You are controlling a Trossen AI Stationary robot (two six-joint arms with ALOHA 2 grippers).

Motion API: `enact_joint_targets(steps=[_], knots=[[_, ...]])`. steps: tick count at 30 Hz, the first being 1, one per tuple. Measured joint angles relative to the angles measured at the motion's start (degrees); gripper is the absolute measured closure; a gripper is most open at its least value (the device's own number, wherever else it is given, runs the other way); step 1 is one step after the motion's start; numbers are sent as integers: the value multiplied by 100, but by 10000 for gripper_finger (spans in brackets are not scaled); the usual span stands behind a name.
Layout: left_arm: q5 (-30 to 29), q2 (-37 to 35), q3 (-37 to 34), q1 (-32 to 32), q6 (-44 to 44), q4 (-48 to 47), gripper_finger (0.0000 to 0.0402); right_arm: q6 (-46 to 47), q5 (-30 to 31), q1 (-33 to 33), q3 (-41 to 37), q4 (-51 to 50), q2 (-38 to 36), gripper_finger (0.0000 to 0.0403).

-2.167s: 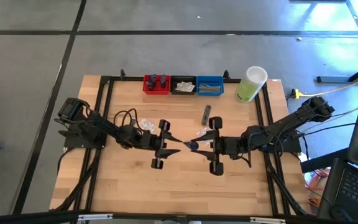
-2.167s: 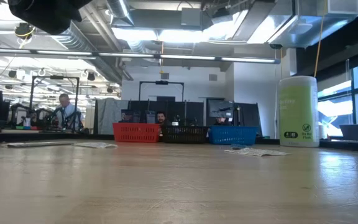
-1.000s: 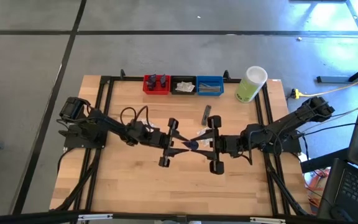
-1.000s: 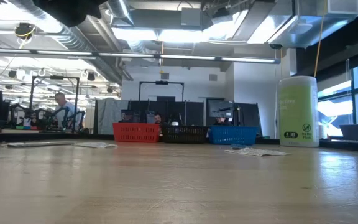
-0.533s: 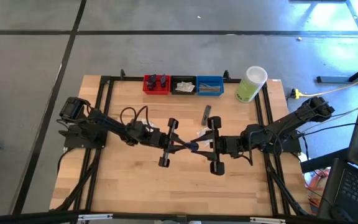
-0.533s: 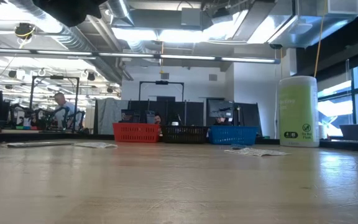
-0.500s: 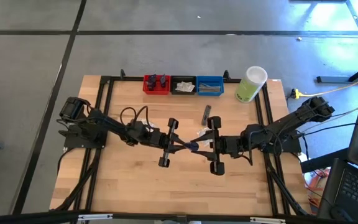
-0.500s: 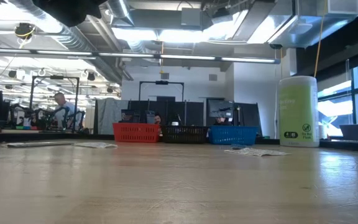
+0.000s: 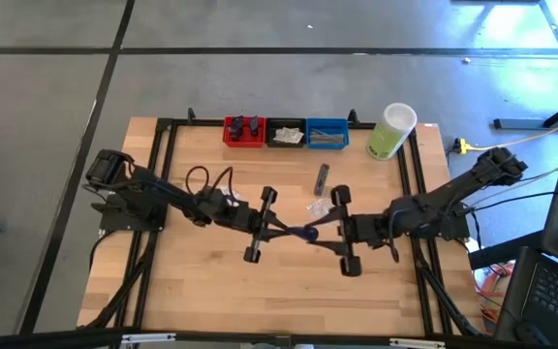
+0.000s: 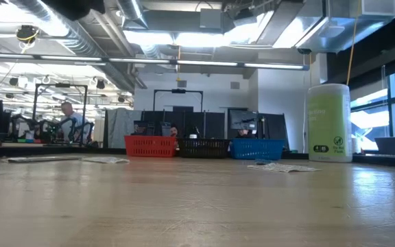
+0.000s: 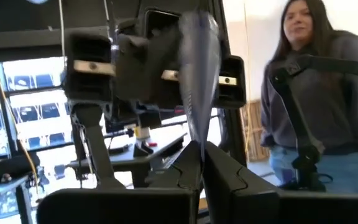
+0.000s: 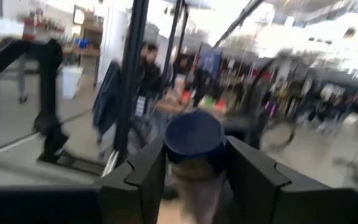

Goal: Pick & Place Travel size toiletries
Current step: Put the blue shave cream into the red bin

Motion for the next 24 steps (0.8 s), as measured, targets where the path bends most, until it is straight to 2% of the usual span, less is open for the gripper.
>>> enact_joint_targets(steps=[7,13,19,24], knots=[[-113,-733,19,14,2,-1060,398,1161,495,346,-22,-2043,-505,212],[-546,-1576,9,9,2,-3109,398,2984,1001,444,-22,-4319,-672,213],[-1249,-2330,16,26,-188,-4922,398,4472,1306,411,-30,-6056,-346,254],[-1803,-2513,581,99,-354,-6907,398,4649,1190,266,-379,-6062,-98,327]])
